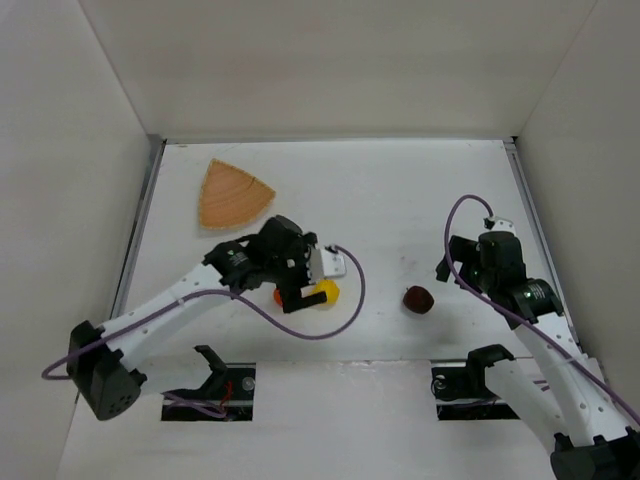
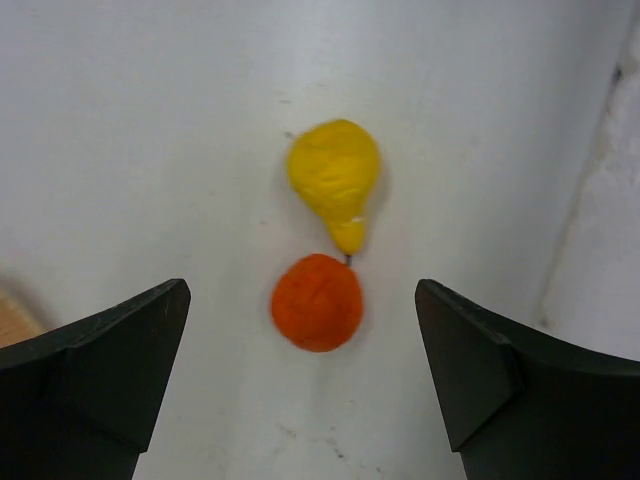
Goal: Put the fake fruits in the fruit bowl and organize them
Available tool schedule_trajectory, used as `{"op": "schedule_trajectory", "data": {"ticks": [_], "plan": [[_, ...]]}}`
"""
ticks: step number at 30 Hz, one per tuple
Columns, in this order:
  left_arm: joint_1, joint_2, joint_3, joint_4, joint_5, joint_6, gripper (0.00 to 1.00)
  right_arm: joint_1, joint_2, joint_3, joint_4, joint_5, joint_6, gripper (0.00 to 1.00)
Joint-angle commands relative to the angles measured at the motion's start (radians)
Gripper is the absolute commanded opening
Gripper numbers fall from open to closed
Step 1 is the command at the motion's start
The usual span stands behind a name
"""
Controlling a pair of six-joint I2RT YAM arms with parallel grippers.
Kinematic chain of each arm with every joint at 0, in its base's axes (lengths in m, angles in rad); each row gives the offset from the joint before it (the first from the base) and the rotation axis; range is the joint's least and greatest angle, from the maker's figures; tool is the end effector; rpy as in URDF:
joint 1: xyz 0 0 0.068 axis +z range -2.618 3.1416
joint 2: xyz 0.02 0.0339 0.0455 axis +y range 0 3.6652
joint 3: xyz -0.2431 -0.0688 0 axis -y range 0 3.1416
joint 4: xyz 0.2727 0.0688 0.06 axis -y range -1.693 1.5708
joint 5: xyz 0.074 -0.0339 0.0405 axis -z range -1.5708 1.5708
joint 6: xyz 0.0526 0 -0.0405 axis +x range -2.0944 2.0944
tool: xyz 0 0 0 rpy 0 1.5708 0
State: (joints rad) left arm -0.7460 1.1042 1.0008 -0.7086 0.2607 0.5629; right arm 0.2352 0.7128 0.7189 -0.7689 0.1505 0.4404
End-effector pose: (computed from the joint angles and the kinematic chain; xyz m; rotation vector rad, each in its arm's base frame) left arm 0.1920 -0.1959 0.2716 1.5477 1.8128 -0.3975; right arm 0.1959 0.0388 0.2471 0.3130 2.3075 0.1642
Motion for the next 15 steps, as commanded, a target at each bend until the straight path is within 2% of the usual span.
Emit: {"op": "schedule_trajectory", "data": {"ticks": [1, 5, 10, 15], "plan": [[-0.088, 0.043, -0.037, -0.123, 0.005, 0.164, 1.00, 0.017, -0.027, -0.001, 0.051, 0.011, -0.009, 1.00], [-0.056, 0.133, -0.091, -0.056, -0.049, 0.310, 1.00, 0.017, -0.045, -0.003, 0.048, 0.015, -0.002, 1.00], [-0.005, 0.213, -0.103, 0.023, -0.074, 0.408, 1.00, 0.017, -0.046, -0.003, 0.045, 0.017, 0.001, 1.00], [0.012, 0.344, -0.107, 0.005, -0.040, 0.408, 0.98, 0.014, -0.049, -0.003, 0.045, 0.018, 0.001, 1.00]]}}
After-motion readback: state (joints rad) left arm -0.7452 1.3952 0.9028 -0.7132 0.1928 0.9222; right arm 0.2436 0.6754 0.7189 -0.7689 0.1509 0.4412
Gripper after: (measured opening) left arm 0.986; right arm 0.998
